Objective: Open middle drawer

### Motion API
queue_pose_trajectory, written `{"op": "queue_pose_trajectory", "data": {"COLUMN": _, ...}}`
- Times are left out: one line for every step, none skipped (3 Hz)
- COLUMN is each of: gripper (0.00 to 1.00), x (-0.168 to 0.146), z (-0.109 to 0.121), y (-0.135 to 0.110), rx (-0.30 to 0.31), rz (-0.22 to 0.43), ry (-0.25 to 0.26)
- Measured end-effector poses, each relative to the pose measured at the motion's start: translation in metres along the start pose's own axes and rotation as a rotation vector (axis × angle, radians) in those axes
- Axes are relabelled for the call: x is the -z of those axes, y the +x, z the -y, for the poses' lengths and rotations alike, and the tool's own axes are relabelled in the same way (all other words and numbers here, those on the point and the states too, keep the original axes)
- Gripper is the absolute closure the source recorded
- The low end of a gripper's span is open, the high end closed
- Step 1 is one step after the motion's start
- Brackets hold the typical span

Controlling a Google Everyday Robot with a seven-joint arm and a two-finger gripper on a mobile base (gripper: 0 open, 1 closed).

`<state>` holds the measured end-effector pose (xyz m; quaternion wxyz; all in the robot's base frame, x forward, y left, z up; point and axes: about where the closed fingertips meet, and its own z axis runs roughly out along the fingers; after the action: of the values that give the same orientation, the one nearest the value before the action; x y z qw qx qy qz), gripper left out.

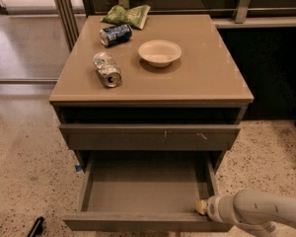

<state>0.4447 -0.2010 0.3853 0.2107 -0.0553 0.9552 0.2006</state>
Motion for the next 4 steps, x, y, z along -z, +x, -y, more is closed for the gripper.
{"op": "queue_pose_trajectory", "data": {"gripper": 1.00, "x": 0.005, "z": 0.003, "y": 0.004, "rx": -0.018, "rz": 0.008, "ry": 0.001}}
{"op": "queue_pose_trajectory", "data": {"gripper": 1.00, "x": 0.003, "z": -0.002, "y": -0.012, "rx": 0.023, "rz": 0.016, "ry": -0.001}}
{"op": "queue_pose_trajectory", "data": {"gripper": 1.00, "x": 0.018, "z": -0.019, "y": -0.043, "rx": 0.117, "rz": 0.070, "ry": 0.021}}
{"op": "queue_pose_trajectory", "data": {"gripper": 0.82, "x": 0.022, "z": -0.020, "y": -0.049, "rx": 0.123, "rz": 0.079, "ry": 0.026}}
